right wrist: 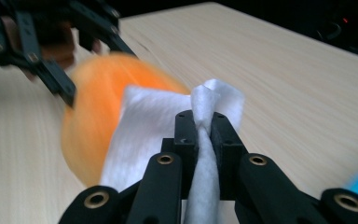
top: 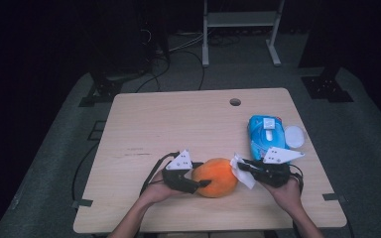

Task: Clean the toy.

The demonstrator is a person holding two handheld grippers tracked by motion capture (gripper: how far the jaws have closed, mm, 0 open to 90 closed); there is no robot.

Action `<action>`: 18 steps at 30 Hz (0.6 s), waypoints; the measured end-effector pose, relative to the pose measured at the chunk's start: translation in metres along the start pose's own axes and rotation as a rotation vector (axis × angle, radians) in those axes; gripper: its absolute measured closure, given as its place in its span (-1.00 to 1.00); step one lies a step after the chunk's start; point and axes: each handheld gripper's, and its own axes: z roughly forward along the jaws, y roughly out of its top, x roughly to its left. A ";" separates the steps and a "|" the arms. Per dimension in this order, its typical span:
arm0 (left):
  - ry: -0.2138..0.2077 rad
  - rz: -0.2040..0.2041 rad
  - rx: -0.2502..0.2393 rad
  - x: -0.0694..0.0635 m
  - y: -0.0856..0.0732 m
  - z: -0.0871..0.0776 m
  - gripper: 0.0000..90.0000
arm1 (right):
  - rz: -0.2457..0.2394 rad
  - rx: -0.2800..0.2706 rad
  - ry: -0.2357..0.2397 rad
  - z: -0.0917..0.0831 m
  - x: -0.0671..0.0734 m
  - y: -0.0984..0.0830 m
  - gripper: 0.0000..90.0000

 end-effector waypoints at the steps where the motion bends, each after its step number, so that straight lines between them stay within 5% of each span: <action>1: -0.002 -0.005 -0.003 0.000 0.000 0.001 -0.17 | 0.006 -0.001 -0.002 -0.001 -0.002 -0.002 0.82; 9: -0.009 -0.010 -0.003 0.000 0.000 0.002 -0.21 | 0.034 -0.035 0.029 0.002 -0.001 0.002 0.82; 18: 0.000 0.035 0.012 -0.012 0.009 0.010 -0.28 | -0.043 -0.049 0.101 0.020 0.022 0.026 0.83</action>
